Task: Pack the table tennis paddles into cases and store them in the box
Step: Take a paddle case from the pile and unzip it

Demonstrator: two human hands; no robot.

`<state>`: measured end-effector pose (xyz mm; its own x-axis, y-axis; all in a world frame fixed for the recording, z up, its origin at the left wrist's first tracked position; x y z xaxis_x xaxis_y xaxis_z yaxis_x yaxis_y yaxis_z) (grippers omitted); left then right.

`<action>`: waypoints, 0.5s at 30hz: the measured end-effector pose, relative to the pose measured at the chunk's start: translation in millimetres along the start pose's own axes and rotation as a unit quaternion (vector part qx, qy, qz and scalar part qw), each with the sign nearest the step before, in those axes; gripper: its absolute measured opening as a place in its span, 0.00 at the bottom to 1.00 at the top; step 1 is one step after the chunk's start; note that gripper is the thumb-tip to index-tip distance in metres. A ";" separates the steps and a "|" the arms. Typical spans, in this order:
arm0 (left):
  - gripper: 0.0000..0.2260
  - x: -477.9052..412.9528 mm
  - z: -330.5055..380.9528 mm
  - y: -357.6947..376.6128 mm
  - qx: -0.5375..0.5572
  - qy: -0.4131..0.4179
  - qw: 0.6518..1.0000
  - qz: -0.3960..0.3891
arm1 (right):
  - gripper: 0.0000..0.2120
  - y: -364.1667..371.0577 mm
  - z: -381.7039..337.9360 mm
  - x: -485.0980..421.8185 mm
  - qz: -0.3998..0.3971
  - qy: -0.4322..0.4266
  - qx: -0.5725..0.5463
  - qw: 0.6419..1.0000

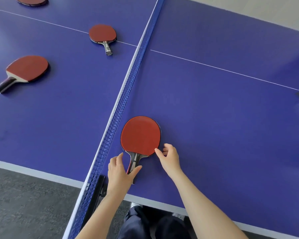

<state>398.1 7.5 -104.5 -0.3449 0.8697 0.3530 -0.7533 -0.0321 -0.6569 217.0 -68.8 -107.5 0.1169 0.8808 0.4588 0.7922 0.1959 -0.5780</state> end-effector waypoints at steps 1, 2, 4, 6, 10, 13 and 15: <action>0.36 2.6 7.0 -3.6 -0.029 0.030 0.999 0.027 | 0.25 -6.1 1.0 3.0 0.001 -0.010 0.013 1.000; 0.36 5.4 14.7 -6.3 -0.053 0.060 0.996 0.046 | 0.26 -12.9 1.9 5.8 0.002 -0.021 0.031 0.999; 0.37 10.4 32.9 -6.5 -0.100 0.132 0.985 0.056 | 0.28 -30.3 3.5 10.6 0.004 -0.050 0.092 0.995; 0.37 10.6 52.0 0.2 -0.153 0.208 0.965 0.035 | 0.30 -51.4 4.9 14.7 0.001 -0.085 0.176 0.981; 0.37 7.7 107.4 25.1 -0.288 0.326 0.897 -0.072 | 0.32 -100.3 13.8 24.3 -0.015 -0.129 0.336 0.933; 0.36 7.2 148.9 52.6 -0.379 0.326 0.850 -0.165 | 0.33 -142.4 27.9 33.0 -0.008 -0.127 0.381 0.916; 0.36 13.4 179.4 72.6 -0.423 0.339 0.822 -0.172 | 0.33 -176.1 41.8 41.3 0.010 -0.114 0.383 0.917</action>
<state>238.3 -71.5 -27.9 0.4148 0.8394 0.3512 0.0177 0.3784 -0.9255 57.3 -48.9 -14.9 -0.0696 0.9375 0.3408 0.1279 0.3472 -0.9290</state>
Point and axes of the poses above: each hand's wrist, its own x-axis away from the middle knuckle, its own y-axis out of the palm, z = x × y, the point moved 4 cm from there along -x, towards the middle knuckle, and after that the axes turned 2 degrees about x, right-handed, at the moved point
